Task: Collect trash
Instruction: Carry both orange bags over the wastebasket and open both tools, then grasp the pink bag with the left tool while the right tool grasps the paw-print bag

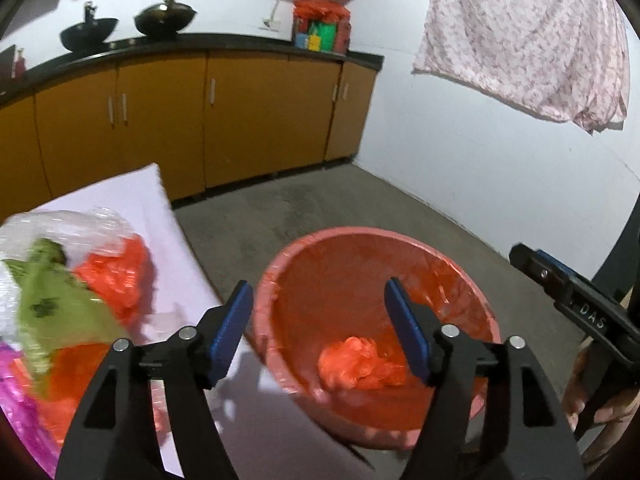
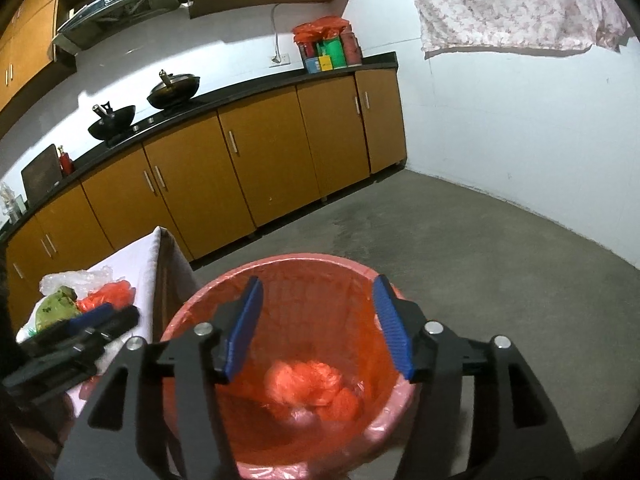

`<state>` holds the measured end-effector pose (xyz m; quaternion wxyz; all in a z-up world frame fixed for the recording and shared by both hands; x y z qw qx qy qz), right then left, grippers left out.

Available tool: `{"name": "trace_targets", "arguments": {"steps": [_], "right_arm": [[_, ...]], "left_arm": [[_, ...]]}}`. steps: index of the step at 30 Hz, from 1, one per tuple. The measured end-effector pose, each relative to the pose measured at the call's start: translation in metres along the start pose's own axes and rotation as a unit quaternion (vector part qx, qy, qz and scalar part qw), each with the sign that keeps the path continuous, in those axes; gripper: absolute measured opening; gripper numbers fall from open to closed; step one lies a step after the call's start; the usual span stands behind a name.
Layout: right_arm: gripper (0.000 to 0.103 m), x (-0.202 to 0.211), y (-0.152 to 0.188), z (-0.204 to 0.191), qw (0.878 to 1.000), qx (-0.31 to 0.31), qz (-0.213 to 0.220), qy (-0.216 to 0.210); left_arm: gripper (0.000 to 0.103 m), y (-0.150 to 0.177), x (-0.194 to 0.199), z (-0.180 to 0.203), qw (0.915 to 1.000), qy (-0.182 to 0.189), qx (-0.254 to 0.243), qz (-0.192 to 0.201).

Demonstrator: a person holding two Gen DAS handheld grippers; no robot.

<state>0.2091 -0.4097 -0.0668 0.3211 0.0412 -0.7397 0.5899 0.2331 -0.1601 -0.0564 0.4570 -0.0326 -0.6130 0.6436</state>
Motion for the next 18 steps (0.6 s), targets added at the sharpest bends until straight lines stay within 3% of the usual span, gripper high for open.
{"name": "trace_targets", "arguments": {"steps": [9, 15, 18], "right_arm": [[0.061, 0.021, 0.000, -0.036, 0.999, 0.025, 0.010, -0.038], [0.061, 0.034, 0.007, -0.071, 0.996, 0.040, 0.004, -0.078], [0.061, 0.039, 0.014, -0.088, 0.994, 0.053, -0.002, -0.096]], "left_arm": [[0.076, 0.010, 0.058, -0.025, 0.9967, -0.065, 0.012, 0.048], [0.083, 0.030, 0.109, -0.063, 0.9852, -0.147, 0.033, 0.081], [0.083, 0.044, 0.125, -0.091, 0.9768, -0.195, 0.048, 0.074]]}}
Point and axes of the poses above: each gripper's, at about its wrist camera, not at the fingertips, and x roughly against the way its jaws point, z to its right, y to its underside, the point moved 2 cm from there along -x, roughly the way its jaws point, and after that the axes turned 9 degrees about y, right-handed, at the moved point
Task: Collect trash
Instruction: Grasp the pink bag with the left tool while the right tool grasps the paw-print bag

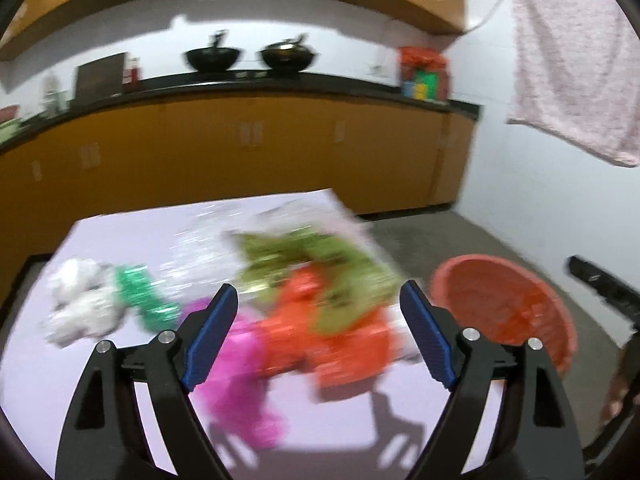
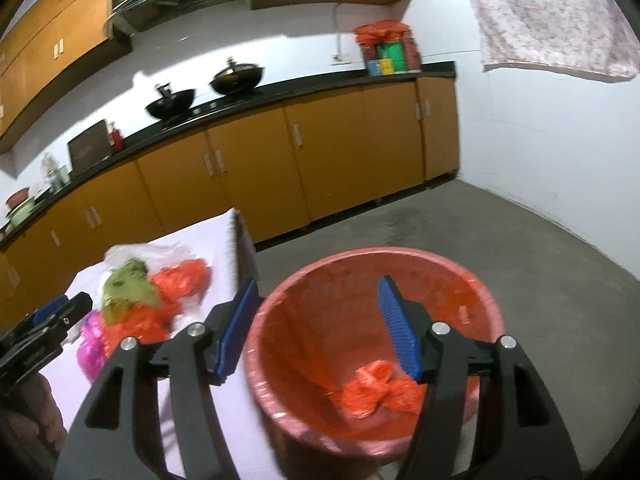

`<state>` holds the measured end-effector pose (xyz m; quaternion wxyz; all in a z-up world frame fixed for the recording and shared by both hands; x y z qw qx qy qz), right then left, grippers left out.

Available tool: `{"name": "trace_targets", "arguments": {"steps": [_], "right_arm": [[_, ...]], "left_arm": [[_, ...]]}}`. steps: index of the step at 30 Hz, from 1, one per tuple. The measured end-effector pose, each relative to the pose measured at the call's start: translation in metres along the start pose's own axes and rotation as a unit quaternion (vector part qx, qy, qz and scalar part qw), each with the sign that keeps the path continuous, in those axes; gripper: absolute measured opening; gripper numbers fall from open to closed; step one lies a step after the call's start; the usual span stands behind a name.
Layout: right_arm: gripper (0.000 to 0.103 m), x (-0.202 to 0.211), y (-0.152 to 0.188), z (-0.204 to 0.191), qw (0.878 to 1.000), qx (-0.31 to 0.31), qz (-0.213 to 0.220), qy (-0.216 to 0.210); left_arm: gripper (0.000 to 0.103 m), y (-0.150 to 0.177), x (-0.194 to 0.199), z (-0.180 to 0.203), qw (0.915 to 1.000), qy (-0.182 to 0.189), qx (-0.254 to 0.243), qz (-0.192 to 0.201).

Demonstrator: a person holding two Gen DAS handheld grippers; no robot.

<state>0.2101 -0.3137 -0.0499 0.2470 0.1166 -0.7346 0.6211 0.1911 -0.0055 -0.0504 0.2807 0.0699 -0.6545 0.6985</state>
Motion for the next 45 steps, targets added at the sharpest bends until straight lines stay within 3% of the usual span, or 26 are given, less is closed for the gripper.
{"name": "trace_targets", "arguments": {"steps": [3, 6, 12, 17, 19, 25, 33, 39, 45], "right_arm": [[0.061, 0.003, 0.004, -0.019, 1.000, 0.010, -0.005, -0.017], [0.061, 0.004, 0.008, -0.035, 0.999, 0.021, -0.010, -0.030], [0.061, 0.006, 0.011, -0.055, 0.998, 0.039, -0.015, -0.042], [0.061, 0.006, 0.013, -0.065, 0.998, 0.045, -0.019, -0.049], [0.061, 0.006, 0.013, -0.070, 0.997, 0.050, -0.021, -0.054], [0.061, 0.007, 0.015, -0.092, 0.995, 0.065, -0.023, -0.074], [0.061, 0.007, 0.006, -0.134, 0.990, 0.083, -0.016, -0.115], [0.061, -0.009, 0.000, -0.174, 0.986, 0.105, -0.022, -0.126], [0.046, -0.046, -0.002, -0.200, 0.986, 0.119, -0.063, -0.103]], "left_arm": [[0.083, 0.013, -0.005, -0.033, 0.9988, -0.035, 0.026, -0.023], [0.082, 0.023, -0.014, -0.051, 0.9968, -0.045, 0.044, -0.049], [0.069, 0.043, -0.034, -0.062, 0.9943, -0.042, 0.042, -0.088], [0.048, 0.049, -0.038, -0.062, 0.9935, -0.021, 0.051, -0.099], [0.030, 0.049, -0.036, -0.062, 0.9942, -0.015, 0.049, -0.095], [0.025, 0.044, -0.018, -0.074, 0.9962, 0.005, 0.055, -0.067], [0.024, 0.028, 0.022, -0.093, 0.9977, 0.003, 0.066, -0.015], [0.025, 0.021, 0.042, -0.125, 0.9963, -0.037, 0.078, 0.005], [0.025, 0.028, 0.049, -0.162, 0.9910, -0.069, 0.114, 0.003]]}}
Point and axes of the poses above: each gripper's, at about its wrist camera, not at the fingertips, and x roughly against the way its jaws point, z to its right, y to its underside, the point moved 2 cm from there along -x, roughly the way its jaws point, and after that the axes turned 9 degrees about y, right-handed, at the moved point
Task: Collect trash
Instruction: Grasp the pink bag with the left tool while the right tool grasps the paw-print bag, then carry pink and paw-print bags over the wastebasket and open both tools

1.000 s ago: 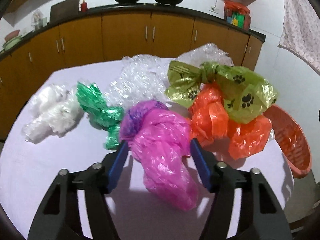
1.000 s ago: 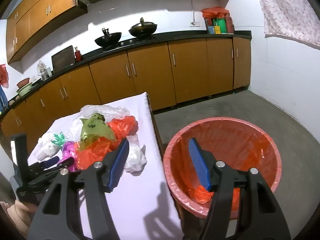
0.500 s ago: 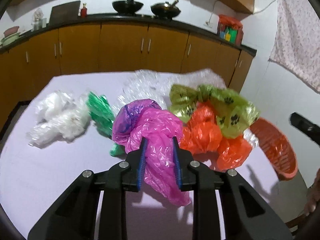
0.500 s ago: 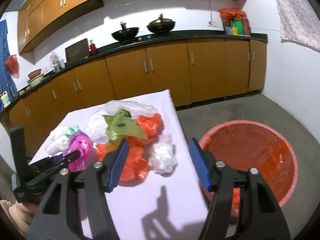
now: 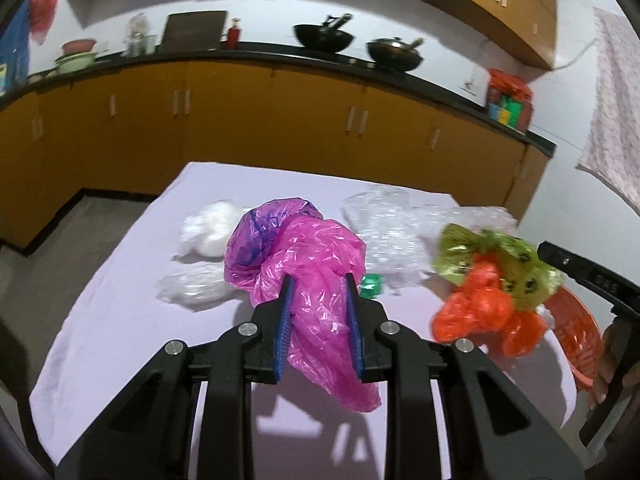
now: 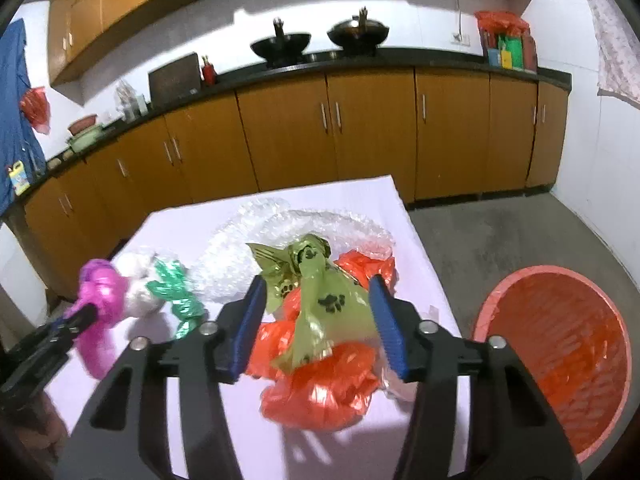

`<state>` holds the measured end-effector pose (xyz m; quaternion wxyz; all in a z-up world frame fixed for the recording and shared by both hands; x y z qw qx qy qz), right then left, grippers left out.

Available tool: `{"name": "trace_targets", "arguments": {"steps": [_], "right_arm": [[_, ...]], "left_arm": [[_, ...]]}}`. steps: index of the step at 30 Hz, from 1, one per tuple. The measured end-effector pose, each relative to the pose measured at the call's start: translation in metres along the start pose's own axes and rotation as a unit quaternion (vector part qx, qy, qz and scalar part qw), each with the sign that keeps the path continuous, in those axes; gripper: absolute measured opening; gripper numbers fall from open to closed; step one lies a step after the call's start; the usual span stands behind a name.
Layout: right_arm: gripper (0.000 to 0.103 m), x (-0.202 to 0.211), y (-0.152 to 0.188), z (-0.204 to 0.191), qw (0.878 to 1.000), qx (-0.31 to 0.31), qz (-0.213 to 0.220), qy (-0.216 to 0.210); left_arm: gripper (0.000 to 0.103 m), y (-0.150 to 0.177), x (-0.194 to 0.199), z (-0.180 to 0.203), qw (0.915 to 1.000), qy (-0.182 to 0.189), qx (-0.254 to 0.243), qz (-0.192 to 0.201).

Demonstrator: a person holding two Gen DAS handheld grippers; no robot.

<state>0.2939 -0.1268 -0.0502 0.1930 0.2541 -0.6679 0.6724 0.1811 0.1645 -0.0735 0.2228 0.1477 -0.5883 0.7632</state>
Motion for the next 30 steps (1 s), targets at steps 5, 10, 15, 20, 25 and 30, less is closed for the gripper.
{"name": "trace_targets", "arguments": {"steps": [5, 10, 15, 20, 25, 30], "right_arm": [[0.011, -0.021, 0.004, -0.005, 0.999, 0.017, -0.039, 0.009], [0.005, -0.012, 0.009, -0.012, 0.999, 0.016, -0.029, -0.013], [0.004, 0.010, 0.005, -0.030, 0.998, 0.026, -0.005, -0.055], [0.004, 0.030, 0.002, -0.044, 0.995, 0.030, 0.012, -0.090], [0.004, 0.051, 0.002, -0.035, 0.995, 0.017, 0.035, -0.096], [0.004, 0.062, 0.007, -0.009, 0.997, 0.002, 0.056, -0.057]], "left_arm": [[0.025, 0.001, 0.001, -0.015, 0.9999, -0.011, 0.011, -0.001], [0.025, 0.002, 0.001, -0.021, 0.9998, -0.013, 0.016, -0.001], [0.025, 0.002, 0.002, -0.024, 0.9997, -0.015, 0.020, 0.000], [0.025, 0.000, 0.006, -0.021, 0.9997, -0.013, 0.021, 0.005], [0.025, -0.002, 0.008, -0.014, 0.9998, -0.006, 0.013, 0.010], [0.025, -0.005, 0.007, 0.006, 0.9998, 0.014, -0.002, 0.012]]}}
Point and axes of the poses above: each gripper's, at about its wrist camera, not at the fingertips, and x roughly against the way its jaws point, z to its right, y to its underside, the point moved 2 cm from there along -x, roughly the way its jaws point, and after that the axes turned 9 degrees about y, right-handed, at the moved point
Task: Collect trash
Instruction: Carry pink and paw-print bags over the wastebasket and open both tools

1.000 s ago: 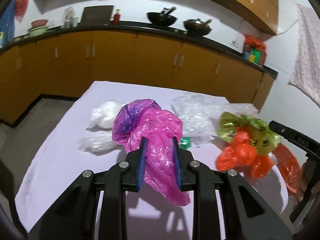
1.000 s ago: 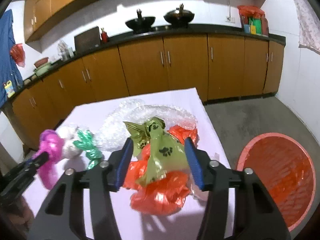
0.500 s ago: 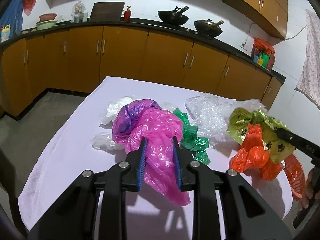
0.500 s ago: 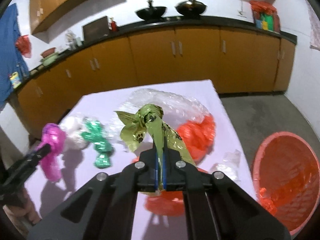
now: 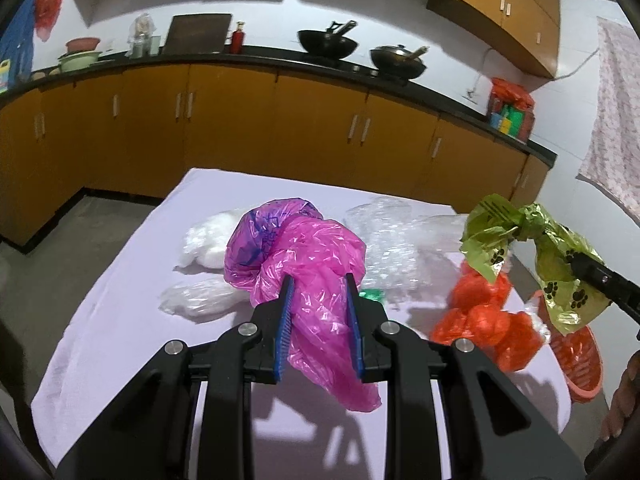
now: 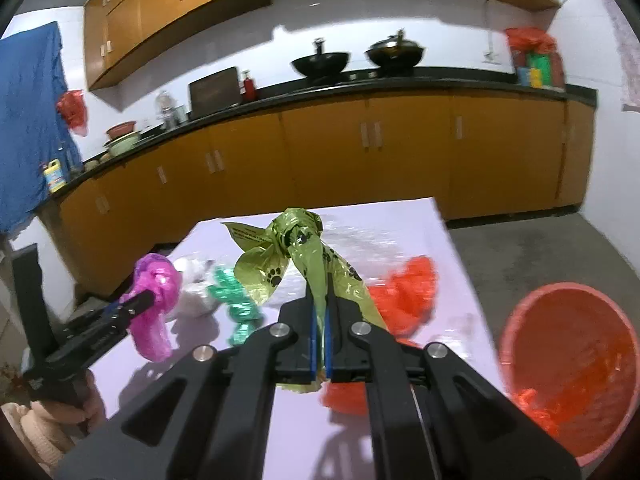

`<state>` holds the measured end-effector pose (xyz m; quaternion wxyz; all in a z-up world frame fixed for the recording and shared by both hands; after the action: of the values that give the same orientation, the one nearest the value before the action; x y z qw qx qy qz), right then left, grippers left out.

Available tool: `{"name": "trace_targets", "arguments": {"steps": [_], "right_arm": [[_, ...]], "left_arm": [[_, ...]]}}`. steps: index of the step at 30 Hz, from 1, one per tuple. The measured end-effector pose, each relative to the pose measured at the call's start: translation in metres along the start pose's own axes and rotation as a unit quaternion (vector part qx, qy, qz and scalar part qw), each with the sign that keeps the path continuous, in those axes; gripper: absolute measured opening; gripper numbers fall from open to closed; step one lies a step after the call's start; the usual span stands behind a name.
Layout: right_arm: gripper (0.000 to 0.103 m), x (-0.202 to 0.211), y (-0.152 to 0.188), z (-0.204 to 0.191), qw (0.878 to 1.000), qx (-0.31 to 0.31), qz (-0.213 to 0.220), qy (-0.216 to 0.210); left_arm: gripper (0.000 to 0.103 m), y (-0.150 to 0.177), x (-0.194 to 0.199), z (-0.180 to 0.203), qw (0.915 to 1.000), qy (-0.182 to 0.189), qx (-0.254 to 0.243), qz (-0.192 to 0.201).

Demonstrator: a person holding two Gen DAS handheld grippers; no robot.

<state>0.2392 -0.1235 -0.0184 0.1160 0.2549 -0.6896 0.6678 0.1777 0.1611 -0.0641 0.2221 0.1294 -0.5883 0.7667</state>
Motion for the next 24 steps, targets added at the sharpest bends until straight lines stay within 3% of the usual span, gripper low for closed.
{"name": "trace_targets", "arguments": {"steps": [13, 24], "right_arm": [[0.004, 0.020, 0.019, 0.111, 0.989, -0.095, 0.006, 0.117], [0.004, 0.039, 0.047, 0.186, 0.968, -0.151, 0.005, 0.199]], "left_arm": [[0.025, -0.014, -0.021, 0.087, 0.9948, 0.085, -0.056, -0.007], [0.025, -0.024, -0.044, 0.182, 0.9778, 0.175, -0.113, -0.022]]}}
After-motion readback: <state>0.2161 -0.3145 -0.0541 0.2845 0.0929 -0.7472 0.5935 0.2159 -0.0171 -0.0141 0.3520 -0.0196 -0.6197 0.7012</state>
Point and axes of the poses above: each gripper's, at about its wrist camera, not at the fingertips, and x roughly against the way its jaws point, z to its right, y to its underside, the point moved 2 cm from there along -x, roughly the way its jaws point, and after that the axes turned 9 degrees about y, right-handed, at the moved point
